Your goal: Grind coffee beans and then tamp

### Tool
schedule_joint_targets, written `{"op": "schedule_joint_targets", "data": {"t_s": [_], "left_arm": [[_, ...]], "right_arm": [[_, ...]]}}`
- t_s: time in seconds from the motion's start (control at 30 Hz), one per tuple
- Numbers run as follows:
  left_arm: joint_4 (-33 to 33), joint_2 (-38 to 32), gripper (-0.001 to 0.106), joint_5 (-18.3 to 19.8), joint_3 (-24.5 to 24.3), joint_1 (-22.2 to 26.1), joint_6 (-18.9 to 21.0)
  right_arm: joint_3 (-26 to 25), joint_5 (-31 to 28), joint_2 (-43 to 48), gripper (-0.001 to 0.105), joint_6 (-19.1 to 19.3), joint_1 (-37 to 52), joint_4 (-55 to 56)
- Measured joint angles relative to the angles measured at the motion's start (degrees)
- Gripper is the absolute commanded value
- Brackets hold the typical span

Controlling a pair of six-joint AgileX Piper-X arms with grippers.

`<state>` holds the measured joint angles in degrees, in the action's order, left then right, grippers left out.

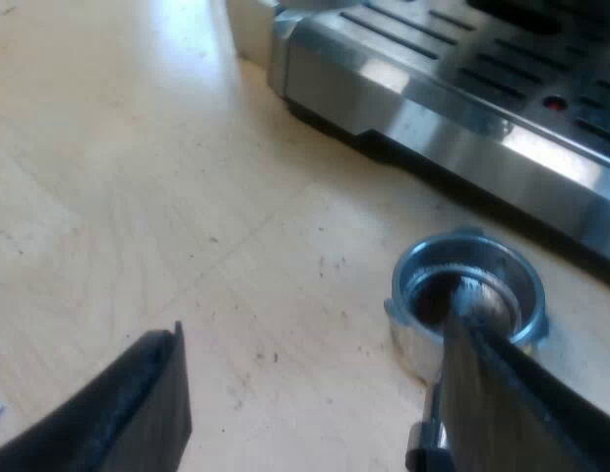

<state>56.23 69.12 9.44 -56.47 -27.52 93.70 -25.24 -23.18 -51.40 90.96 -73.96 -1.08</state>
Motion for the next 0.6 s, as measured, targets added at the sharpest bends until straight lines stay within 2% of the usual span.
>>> {"op": "schedule_joint_targets", "data": {"t_s": [0.27,0.5,0.6], "left_arm": [[1.52,-0.97,0.0,-0.02,4.19,6.08,0.0],[-1.06,-1.27,0.0,-0.02,10.77,7.39,0.14],[-1.58,-1.27,0.0,-0.02,11.31,7.46,0.15]], "right_arm": [[-2.82,7.06,-3.6,0.058,3.33,4.86,0.03],[-3.74,9.43,-8.94,0.058,3.49,5.39,-1.72],[-3.74,9.71,-9.48,0.058,3.47,5.39,-2.18]]}}
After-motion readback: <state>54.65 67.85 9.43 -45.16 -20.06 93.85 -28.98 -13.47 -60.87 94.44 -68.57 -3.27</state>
